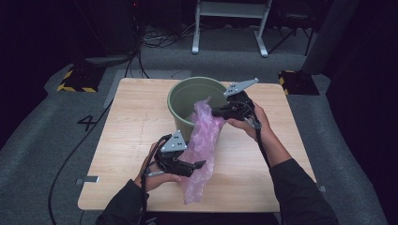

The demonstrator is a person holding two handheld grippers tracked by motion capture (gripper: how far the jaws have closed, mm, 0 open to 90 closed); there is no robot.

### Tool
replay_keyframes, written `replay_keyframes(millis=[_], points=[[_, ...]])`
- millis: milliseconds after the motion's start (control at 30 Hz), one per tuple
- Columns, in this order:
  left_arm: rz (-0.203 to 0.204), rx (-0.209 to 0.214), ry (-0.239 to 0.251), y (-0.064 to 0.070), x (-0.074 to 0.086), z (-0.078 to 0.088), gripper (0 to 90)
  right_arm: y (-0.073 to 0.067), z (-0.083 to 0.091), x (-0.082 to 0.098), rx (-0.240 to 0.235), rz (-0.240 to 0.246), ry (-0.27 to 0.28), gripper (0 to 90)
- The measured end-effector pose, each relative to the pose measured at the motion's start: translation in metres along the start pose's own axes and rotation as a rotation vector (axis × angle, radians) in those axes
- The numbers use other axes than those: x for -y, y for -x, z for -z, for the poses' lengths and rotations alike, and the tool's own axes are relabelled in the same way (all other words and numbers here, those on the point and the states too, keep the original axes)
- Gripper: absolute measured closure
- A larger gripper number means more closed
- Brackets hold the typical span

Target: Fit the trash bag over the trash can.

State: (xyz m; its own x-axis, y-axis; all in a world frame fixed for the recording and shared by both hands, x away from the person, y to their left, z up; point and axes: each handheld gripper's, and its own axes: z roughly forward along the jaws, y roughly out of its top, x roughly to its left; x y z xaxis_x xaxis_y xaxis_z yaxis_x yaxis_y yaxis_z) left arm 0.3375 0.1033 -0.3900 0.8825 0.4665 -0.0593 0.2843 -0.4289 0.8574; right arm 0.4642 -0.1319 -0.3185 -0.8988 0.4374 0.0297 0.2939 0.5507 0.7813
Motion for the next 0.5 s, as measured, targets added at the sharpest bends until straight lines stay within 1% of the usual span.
replay_keyframes(millis=[33, 67, 133, 167, 200, 233, 267, 300, 333, 400, 433, 467, 500], points=[[0.004, -0.004, -0.010, 0.000, 0.001, -0.003, 26.4, 0.000, 0.000, 0.000, 0.000, 0.000, 0.000, 89.9], [0.001, -0.008, -0.040, 0.000, 0.002, -0.010, 28.7, 0.000, -0.001, 0.000, -0.007, -0.002, -0.002, 89.8], [-0.002, -0.016, -0.050, 0.000, 0.003, -0.013, 30.2, 0.000, -0.001, 0.000, -0.009, -0.003, -0.002, 89.9], [-0.008, -0.022, -0.059, 0.001, 0.003, -0.016, 34.7, 0.001, -0.001, 0.001, -0.010, -0.004, -0.005, 89.8], [-0.026, -0.032, -0.064, 0.002, 0.003, -0.021, 45.0, 0.001, -0.002, 0.001, -0.019, -0.008, -0.010, 89.8], [-0.026, -0.032, -0.064, 0.002, 0.003, -0.021, 50.4, 0.001, -0.002, 0.001, -0.019, -0.008, -0.010, 89.8], [-0.036, -0.038, -0.069, 0.002, 0.003, -0.024, 50.4, 0.002, -0.002, 0.001, -0.019, -0.011, -0.014, 89.9], [-0.047, -0.043, -0.073, 0.003, 0.003, -0.026, 64.6, 0.002, -0.002, 0.002, -0.027, -0.018, -0.016, 89.8], [-0.067, -0.053, -0.068, 0.004, 0.003, -0.029, 70.0, 0.003, -0.003, 0.002, -0.028, -0.019, -0.017, 89.8], [-0.087, -0.052, -0.061, 0.006, 0.002, -0.031, 79.8, 0.003, -0.003, 0.002, -0.031, -0.024, -0.016, 89.3], [-0.087, -0.052, -0.061, 0.006, 0.002, -0.031, 83.8, 0.003, -0.003, 0.003, -0.030, -0.024, -0.017, 88.7], [-0.112, -0.049, -0.038, 0.010, 0.001, -0.031, 86.7, 0.003, -0.003, 0.003, -0.028, -0.022, -0.016, 87.1], [-0.125, -0.048, -0.025, 0.011, 0.000, -0.030, 88.1, 0.002, -0.003, 0.003, -0.023, -0.018, -0.010, 83.7]])
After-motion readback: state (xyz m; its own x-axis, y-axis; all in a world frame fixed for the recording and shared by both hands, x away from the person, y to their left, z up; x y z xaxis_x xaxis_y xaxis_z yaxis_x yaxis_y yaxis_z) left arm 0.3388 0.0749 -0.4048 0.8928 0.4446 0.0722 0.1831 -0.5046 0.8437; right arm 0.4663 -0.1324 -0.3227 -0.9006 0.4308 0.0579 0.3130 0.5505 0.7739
